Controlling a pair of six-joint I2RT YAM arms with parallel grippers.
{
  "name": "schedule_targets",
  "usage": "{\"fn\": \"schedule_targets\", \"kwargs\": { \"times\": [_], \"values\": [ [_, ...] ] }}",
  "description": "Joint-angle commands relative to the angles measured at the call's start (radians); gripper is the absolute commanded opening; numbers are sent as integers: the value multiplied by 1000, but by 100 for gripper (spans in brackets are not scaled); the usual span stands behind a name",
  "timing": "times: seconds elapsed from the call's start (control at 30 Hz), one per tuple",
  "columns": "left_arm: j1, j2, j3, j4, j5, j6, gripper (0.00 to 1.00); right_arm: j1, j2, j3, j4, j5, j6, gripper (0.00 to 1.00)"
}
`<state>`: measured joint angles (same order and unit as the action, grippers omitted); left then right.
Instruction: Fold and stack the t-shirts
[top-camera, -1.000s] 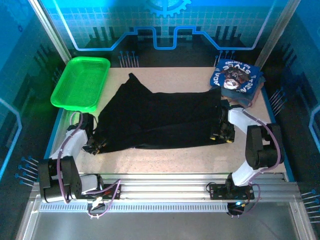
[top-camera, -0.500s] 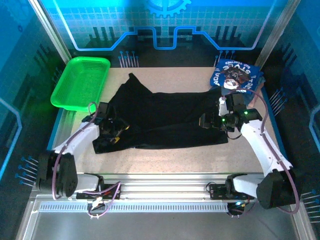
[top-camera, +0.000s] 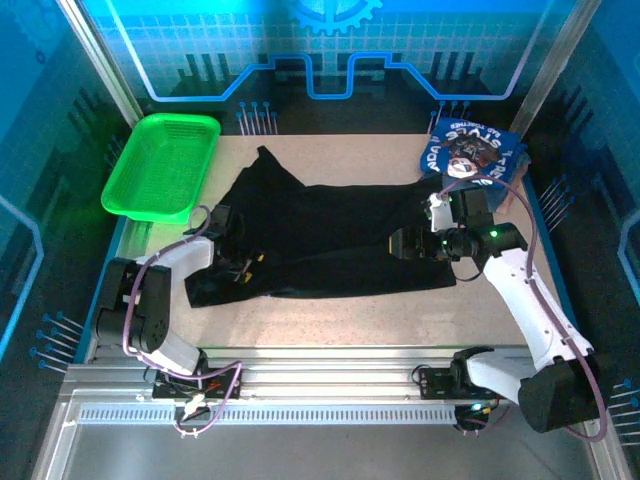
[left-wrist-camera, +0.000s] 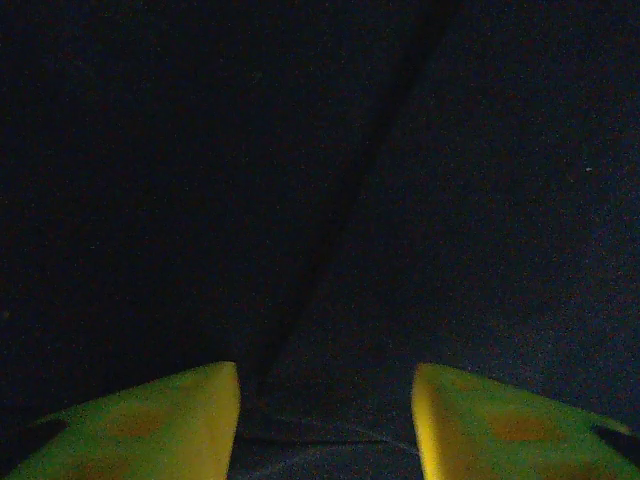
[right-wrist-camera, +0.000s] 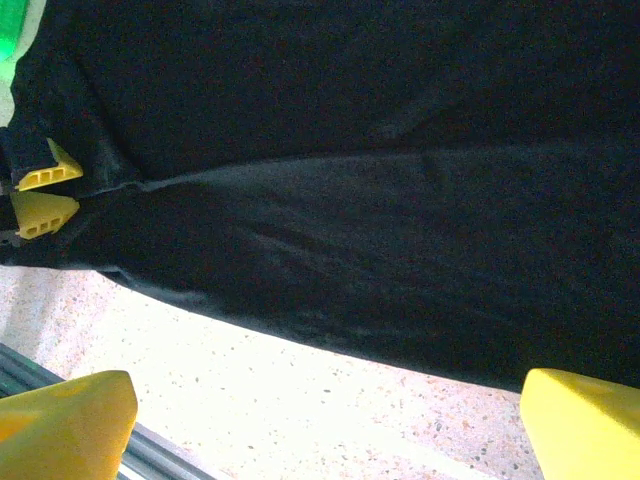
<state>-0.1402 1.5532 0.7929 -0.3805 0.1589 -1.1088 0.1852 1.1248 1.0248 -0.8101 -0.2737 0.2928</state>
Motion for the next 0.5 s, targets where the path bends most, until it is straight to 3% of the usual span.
{"fn": "schedule_targets", "kwargs": {
  "times": [0.0,0.27,0.47],
  "values": [
    [-5,15,3,19,-2,-19,41,13,-5,14,1,-22,-16,100],
    [-6,13,16,18,-1,-8,13,13,-8,22,4,-17,-18,100],
    [-8,7,54,11,16,5,4,14,-8,12,6,-6,-15,100]
  ]
}}
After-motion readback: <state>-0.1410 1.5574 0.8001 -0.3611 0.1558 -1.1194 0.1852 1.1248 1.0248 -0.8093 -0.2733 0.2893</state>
